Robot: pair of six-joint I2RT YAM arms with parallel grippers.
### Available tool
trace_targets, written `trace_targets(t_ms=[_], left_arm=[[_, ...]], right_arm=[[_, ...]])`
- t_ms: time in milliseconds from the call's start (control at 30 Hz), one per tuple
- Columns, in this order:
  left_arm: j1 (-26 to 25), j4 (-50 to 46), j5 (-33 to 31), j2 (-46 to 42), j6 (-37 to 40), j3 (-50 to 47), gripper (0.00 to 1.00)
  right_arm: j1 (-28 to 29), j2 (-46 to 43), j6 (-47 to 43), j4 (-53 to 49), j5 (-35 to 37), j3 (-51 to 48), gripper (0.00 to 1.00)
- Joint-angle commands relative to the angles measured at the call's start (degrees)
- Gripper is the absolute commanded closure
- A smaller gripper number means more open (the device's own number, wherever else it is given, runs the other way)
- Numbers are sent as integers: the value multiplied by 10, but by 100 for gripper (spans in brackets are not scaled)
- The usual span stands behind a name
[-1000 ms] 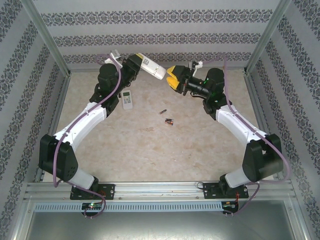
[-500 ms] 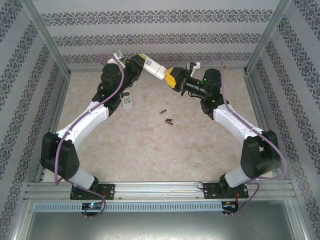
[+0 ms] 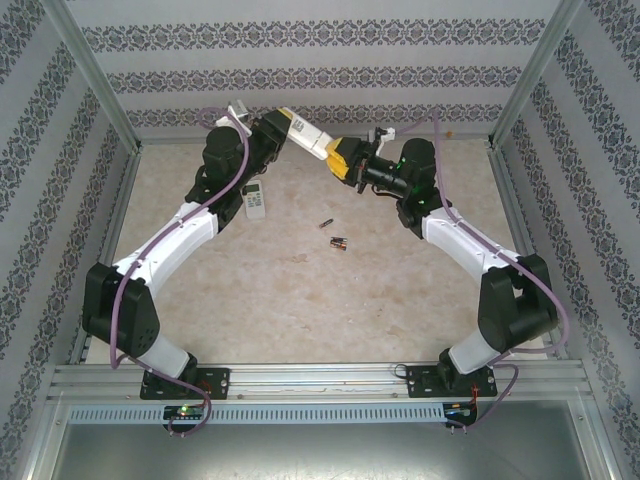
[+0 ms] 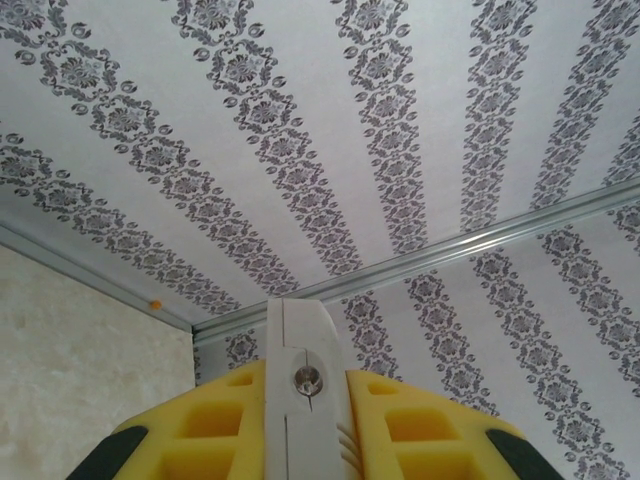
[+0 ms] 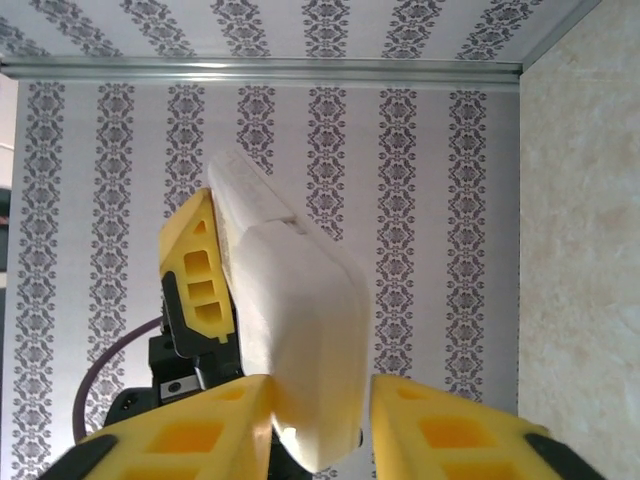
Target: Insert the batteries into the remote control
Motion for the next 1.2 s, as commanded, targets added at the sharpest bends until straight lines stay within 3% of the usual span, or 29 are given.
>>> trace_targets(t_ms=[0, 233, 500, 667, 800, 900, 967, 1167], left_arm=[[-12, 28, 25, -1, 14, 33, 100], [-3, 17, -2, -24, 30, 9, 100], [1, -1, 3, -31, 36, -33, 100], [0, -4, 6, -28, 41, -57, 100], [0, -18, 25, -18, 49, -52, 100], [-5, -32, 43, -12, 60, -47, 100], [-10, -33, 57, -9, 62, -48, 100], [-25, -36, 81, -3, 64, -47, 100]], right_arm=[[6, 8, -12, 0, -10, 9, 74], [-19, -26, -62, -29, -10, -88, 83], [-85, -89, -101, -35, -34, -221, 89], [-114, -123, -124, -59, -30, -237, 92], [-135, -128, -203, -143, 0, -225, 91], [-153, -106, -348, -289, 85, -182, 91], [-162, -65, -421, -325, 120, -157, 91], [-201, 98, -453, -302, 97, -106, 90]])
